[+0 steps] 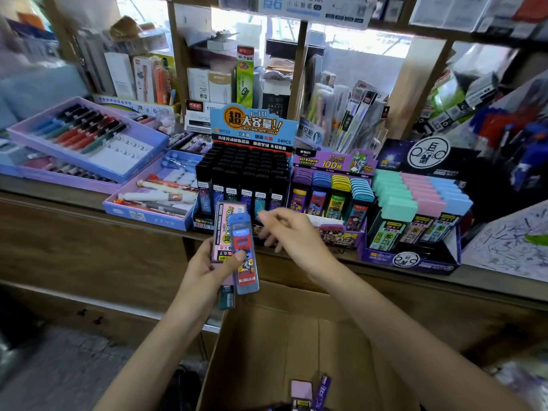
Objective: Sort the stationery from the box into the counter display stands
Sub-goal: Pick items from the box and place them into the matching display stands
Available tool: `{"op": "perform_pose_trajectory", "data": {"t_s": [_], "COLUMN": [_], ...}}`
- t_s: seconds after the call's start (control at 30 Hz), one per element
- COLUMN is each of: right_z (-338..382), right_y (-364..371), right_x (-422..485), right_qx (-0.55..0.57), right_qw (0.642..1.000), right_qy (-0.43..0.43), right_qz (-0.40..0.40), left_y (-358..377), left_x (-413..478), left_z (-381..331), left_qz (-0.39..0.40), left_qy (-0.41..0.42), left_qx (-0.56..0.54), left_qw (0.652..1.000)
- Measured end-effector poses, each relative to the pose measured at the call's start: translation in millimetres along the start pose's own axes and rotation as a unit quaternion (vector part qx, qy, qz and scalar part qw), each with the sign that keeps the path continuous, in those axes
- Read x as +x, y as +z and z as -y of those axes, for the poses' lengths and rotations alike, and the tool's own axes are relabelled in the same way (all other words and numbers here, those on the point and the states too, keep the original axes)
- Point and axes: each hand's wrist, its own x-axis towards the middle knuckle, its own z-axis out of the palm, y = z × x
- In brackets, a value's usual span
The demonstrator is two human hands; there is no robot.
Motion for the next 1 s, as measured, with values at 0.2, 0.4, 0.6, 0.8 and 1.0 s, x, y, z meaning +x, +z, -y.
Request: {"op": "perform_pose_trajectory", "data": {"t_s": [0.2,0.4,0.6,0.8,1.0], "right_z": [0,8,11,-3,-16], "right_y": [-11,-68,-107,-101,-92], "right_x": [-8,0,21,33,34], "right_qx": [0.023,0.058,-0.072,-0.188,-0.338], "right_qw": [0.999,0.993,0.970,0.958,0.919], "right_qy": [0.021,0.010,-0.037,-0.033,-0.050], "right_qz": [0.014,-0.104,-0.228,-0.215,-0.195], "left_y": [20,39,45,42,40], "left_x": [0,2,1,1,1], "left_z": [-1,-1,-2,-2,-1], "left_qz": [0.037,0.032,0.029,0.025,0.031], "left_qy": [0.010,0.024,0.026,0.017,0.012], "left_qx": [0.002,-0.006,-0.008,-0.004,0.010], "left_qw": [0.999,0.999,0.999,1.000,0.999]}}
